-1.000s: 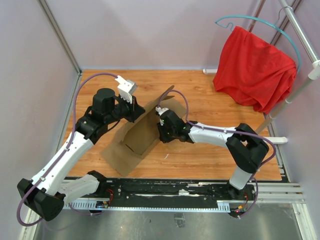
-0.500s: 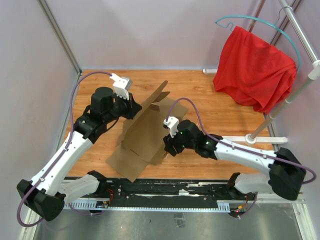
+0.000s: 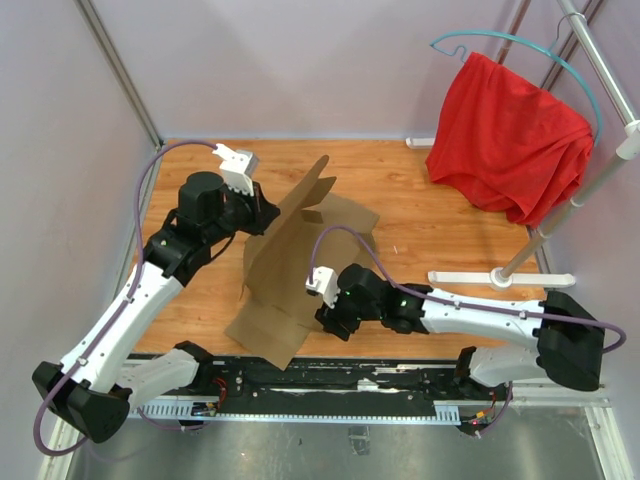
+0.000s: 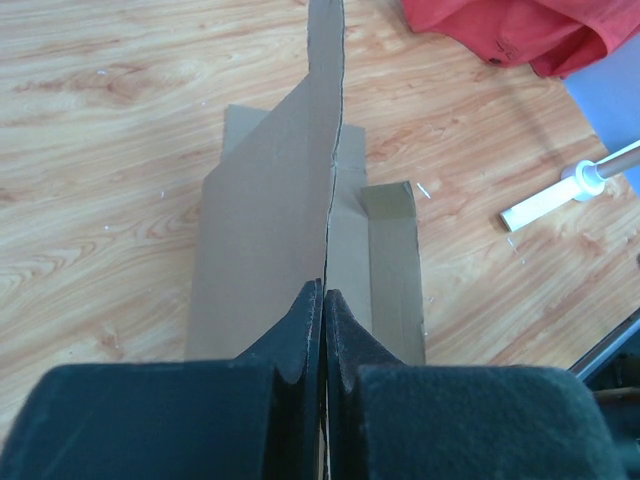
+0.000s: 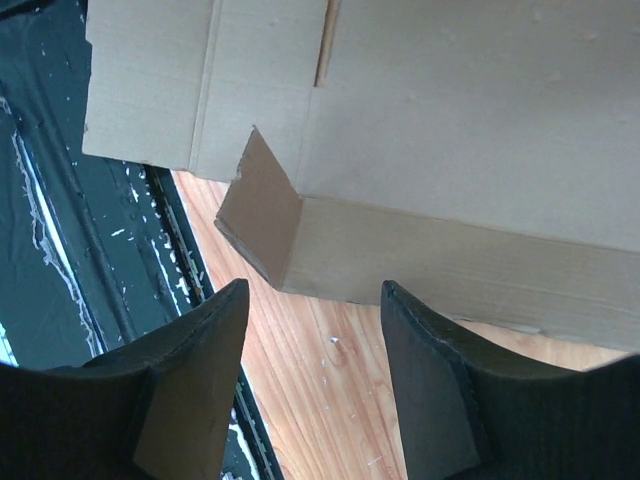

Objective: Fold the paper box

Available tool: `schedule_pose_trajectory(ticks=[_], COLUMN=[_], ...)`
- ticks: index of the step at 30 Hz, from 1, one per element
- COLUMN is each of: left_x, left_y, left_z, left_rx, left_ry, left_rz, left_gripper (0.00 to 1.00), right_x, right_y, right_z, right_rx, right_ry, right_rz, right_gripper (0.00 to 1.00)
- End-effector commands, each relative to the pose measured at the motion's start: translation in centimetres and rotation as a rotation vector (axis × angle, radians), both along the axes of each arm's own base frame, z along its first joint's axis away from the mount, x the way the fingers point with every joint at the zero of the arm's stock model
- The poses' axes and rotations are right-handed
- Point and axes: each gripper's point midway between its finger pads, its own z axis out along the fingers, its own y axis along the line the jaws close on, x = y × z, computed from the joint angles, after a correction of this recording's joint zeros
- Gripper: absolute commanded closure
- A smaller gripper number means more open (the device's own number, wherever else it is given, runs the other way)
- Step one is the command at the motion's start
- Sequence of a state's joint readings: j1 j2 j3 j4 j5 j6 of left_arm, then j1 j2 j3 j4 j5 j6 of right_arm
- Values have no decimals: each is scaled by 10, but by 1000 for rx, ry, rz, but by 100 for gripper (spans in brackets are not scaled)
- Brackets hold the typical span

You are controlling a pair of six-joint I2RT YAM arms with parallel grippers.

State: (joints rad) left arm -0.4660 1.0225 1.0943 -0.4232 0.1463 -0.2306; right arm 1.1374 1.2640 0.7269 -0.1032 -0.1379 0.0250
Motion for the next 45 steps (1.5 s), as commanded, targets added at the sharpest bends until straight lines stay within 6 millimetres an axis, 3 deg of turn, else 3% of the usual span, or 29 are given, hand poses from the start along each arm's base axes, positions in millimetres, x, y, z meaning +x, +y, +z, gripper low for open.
schedule_pose_trajectory(ticks=[1, 6, 19, 23, 29, 30, 32, 35, 37, 39, 40, 41, 45], left_x=[-4, -4, -3, -4, -6, -6, -6, -6, -6, -6, -6, -6, -5], left_y=[7, 8, 9, 9, 9, 9, 9, 11, 12, 13, 14, 15, 15], left_z=[10, 7, 5, 4, 2, 2, -1, -4, -6, -7, -8, -9, -12], left_rx=[-8, -3, -2, -4, -8, -8, -7, -4, -1, -2, -3, -4, -8], left_ry=[-22, -21, -22, -22, -20, -20, -17, -14, -11, -10, -10, -9, -6], left_rz=[14, 15, 10, 8, 4, 4, 4, 14, 19, 24, 26, 31, 35], left_gripper=[100, 100, 100, 100, 100, 100, 100, 100, 100, 100, 100, 100, 100], right_x=[-10, -13, 4, 12, 22, 23, 28, 39, 53, 64, 70, 73, 84], right_y=[4, 12, 25, 29, 35, 35, 33, 21, 0, -23, -34, -45, -80], right_z=[-13, -19, -29, -26, -19, -18, -15, 0, 14, 26, 28, 28, 8], right_rx=[-32, -44, -60, -55, -62, -70, -81, -62, -31, 49, 100, 150, 304], right_ry=[4, 4, -32, -34, -21, -20, -29, -63, -74, -17, 41, 113, 333], right_rz=[35, 47, -44, -103, -187, -196, -230, -331, -476, -608, -665, -713, -881], right_gripper=[43, 43, 43, 49, 67, 67, 47, 32, 21, 17, 16, 22, 38])
